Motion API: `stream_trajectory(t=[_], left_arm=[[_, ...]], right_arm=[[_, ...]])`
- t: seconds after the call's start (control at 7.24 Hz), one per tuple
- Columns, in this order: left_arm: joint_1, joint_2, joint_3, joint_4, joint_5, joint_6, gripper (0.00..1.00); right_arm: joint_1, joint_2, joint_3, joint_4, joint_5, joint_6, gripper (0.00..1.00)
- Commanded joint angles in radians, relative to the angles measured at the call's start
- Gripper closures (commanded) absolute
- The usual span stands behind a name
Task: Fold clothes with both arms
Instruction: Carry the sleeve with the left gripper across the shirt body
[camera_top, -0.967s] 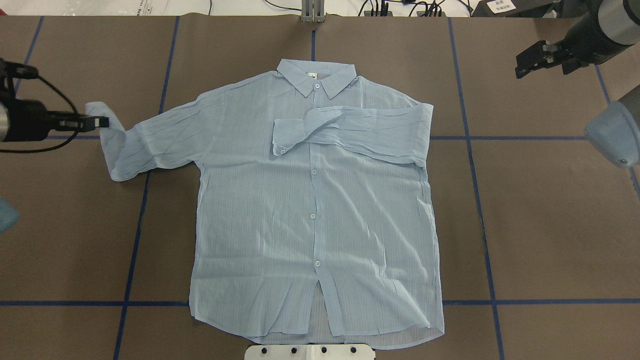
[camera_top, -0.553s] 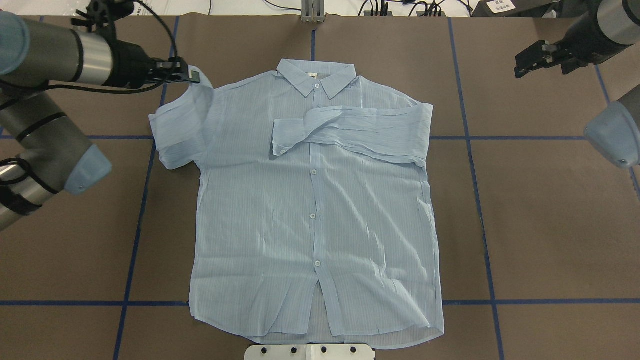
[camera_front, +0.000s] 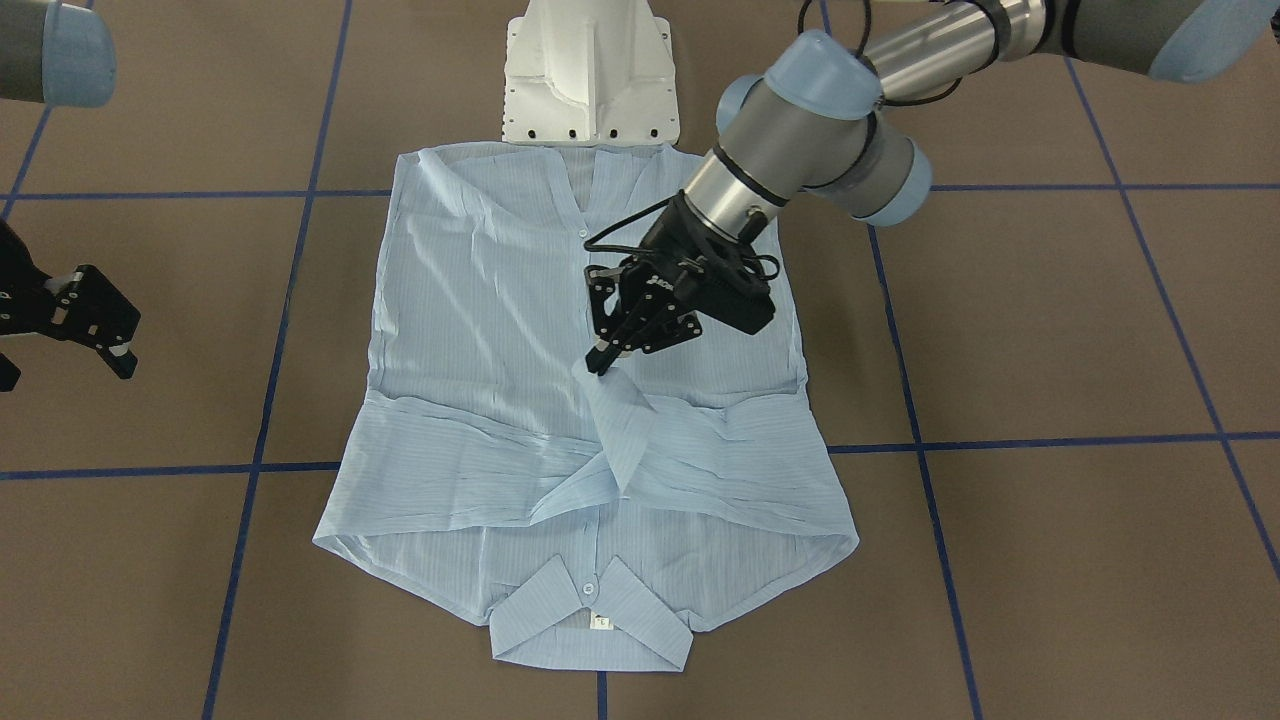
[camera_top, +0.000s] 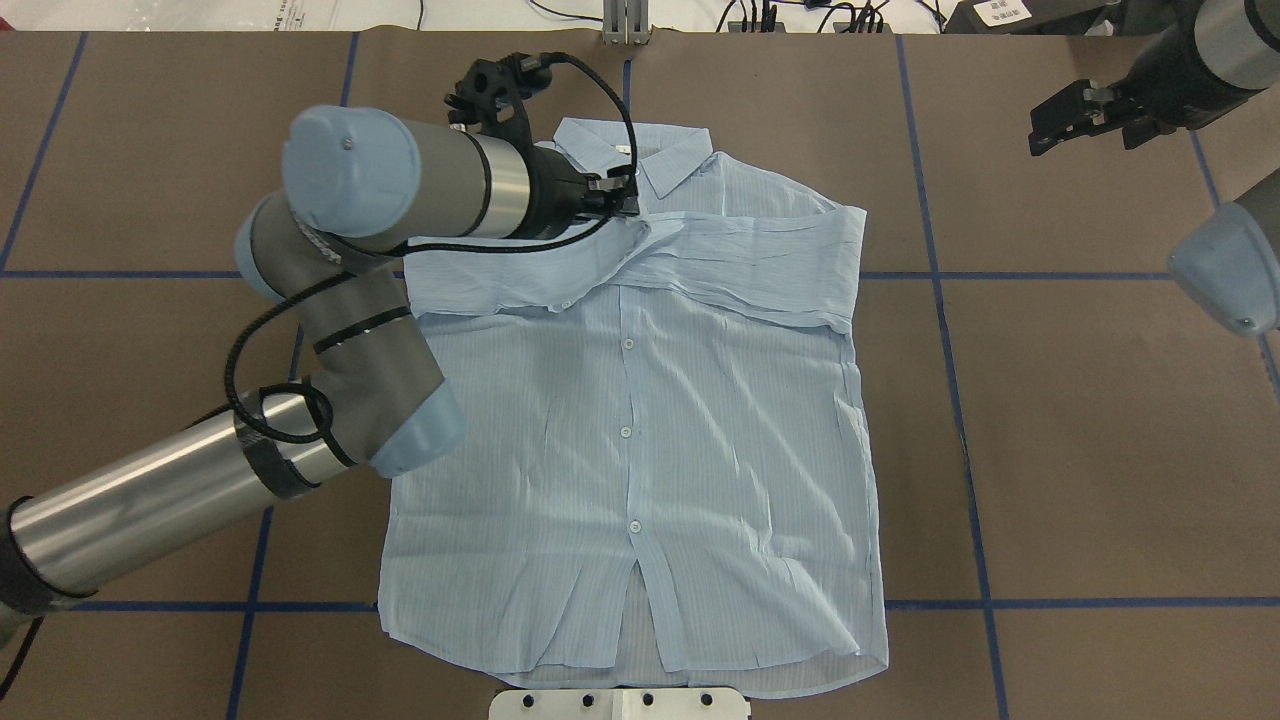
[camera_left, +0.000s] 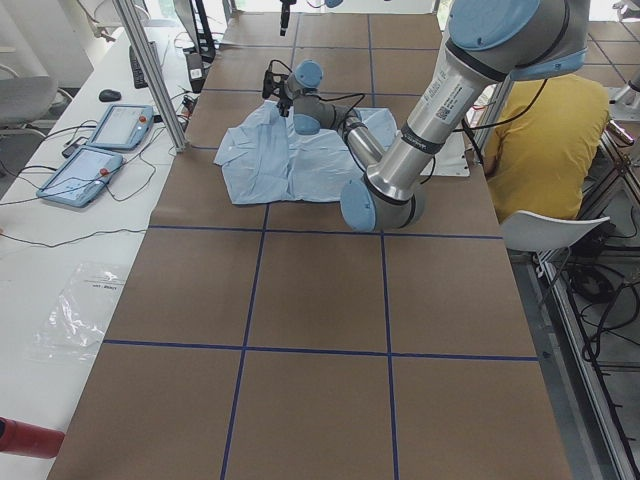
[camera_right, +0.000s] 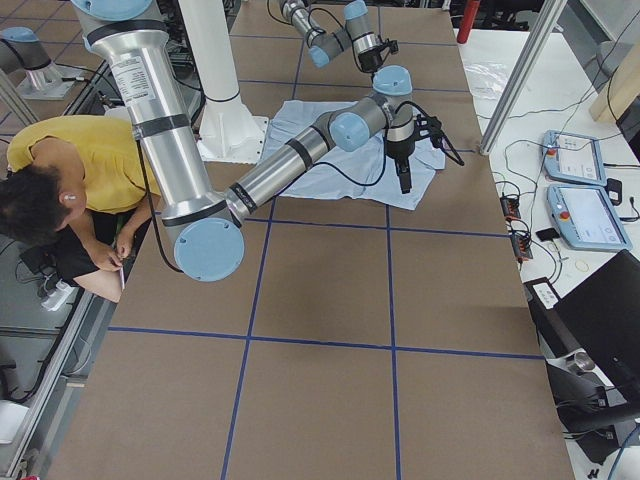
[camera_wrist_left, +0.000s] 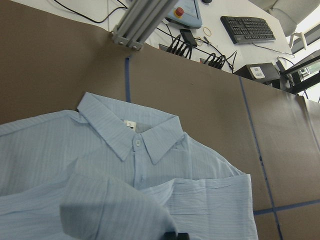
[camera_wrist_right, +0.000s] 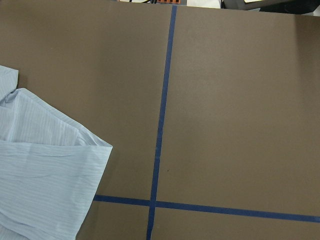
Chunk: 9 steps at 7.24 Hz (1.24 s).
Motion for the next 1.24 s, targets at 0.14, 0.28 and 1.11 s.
stream_trajectory(t=[0.14,0.28,1.11], left_arm=[[0.153,-0.073,0.122,-0.009,0.146,0.024,0.01],[0.169,-0.088,0.123,-0.006,0.168,0.03,0.0],[0.024,0.166,-0.225,0.313,-0.058,0.454,0.0]], right_arm=[[-0.002,0.001,-0.005,-0.001,0.0,0.001,0.0],[-0.002,0.002,-0.005,0.0,0.0,0.003,0.0],[-0.331,0.11,-0.042,0.131,-0.244,0.411,0.0]])
